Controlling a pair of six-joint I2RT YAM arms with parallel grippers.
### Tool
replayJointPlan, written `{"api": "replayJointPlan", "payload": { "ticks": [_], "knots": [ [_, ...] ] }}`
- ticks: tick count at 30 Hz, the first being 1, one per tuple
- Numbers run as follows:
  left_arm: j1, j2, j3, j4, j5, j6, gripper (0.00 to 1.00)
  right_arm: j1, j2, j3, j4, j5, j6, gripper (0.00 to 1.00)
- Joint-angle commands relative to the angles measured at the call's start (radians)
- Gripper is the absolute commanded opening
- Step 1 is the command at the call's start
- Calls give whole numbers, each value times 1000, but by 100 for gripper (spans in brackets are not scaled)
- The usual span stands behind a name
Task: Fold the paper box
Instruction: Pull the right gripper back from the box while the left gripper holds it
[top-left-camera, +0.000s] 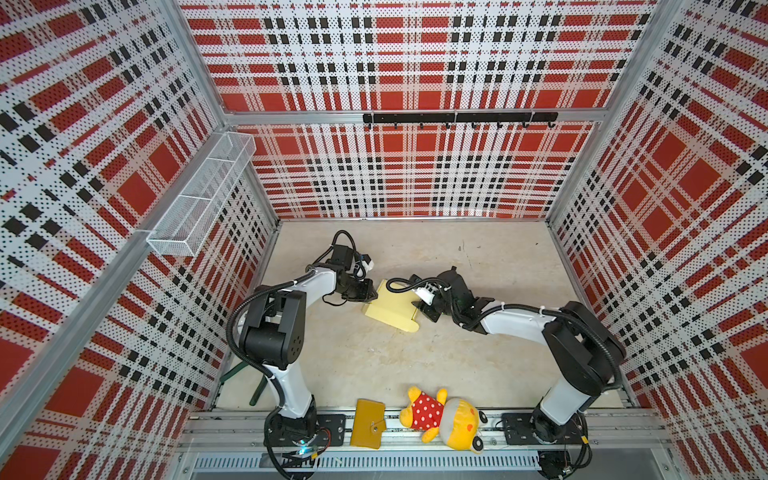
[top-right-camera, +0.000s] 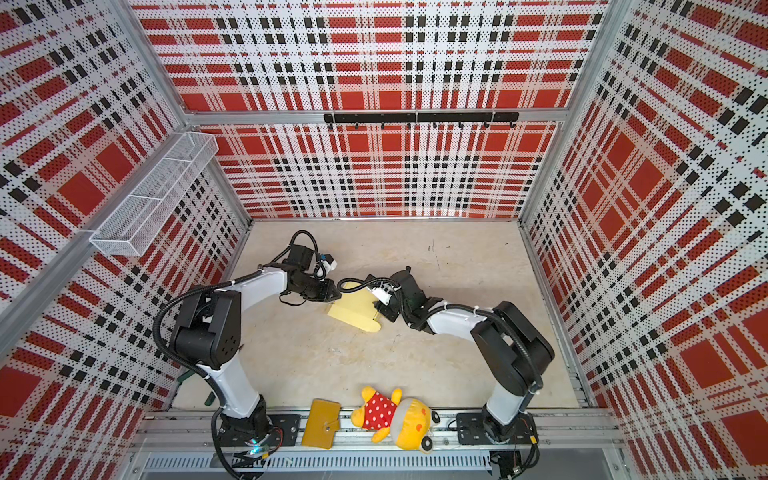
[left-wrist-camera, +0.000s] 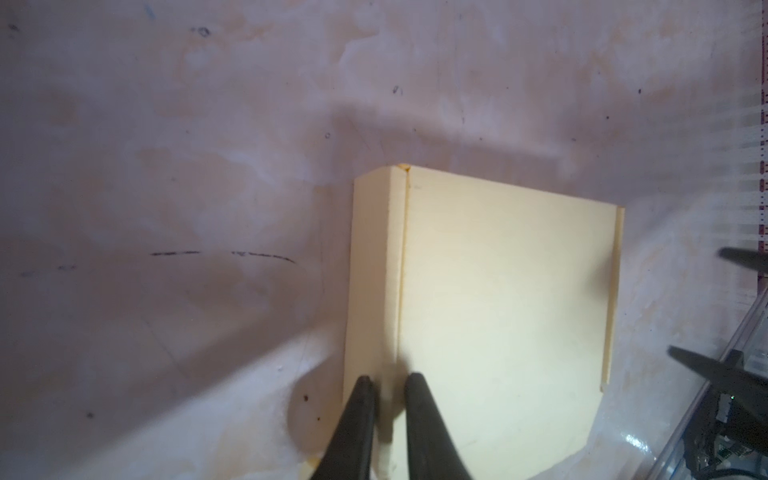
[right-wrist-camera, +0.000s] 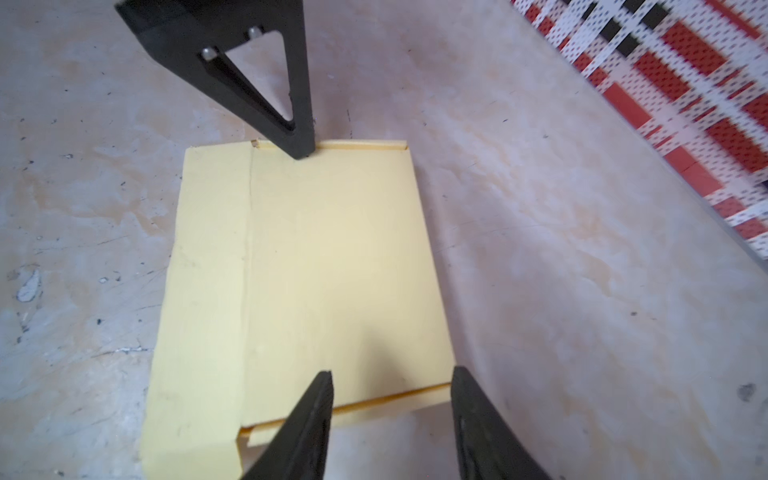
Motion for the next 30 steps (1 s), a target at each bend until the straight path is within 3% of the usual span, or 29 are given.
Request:
{"api": "replayJointPlan", "payload": {
  "ticks": [1,8,12,18,30],
  "knots": [
    [-1,27,1,-10,-31,11,17,-8,-84,-35,16,30,-208,58],
    [6,23,-1,8,-33,12,13,-15,-56,-53,-36,70,-506,72],
    [16,38,1,9,-32,19,10,-8,-27,-99,89,85,-609,80],
    [25,64,30,-5,-27,26,9,-4,33,-132,150,89,-743,81],
    [34,97,65,-27,-31,41,9,-5,175,-100,320,80,-811,83]
  ]
}}
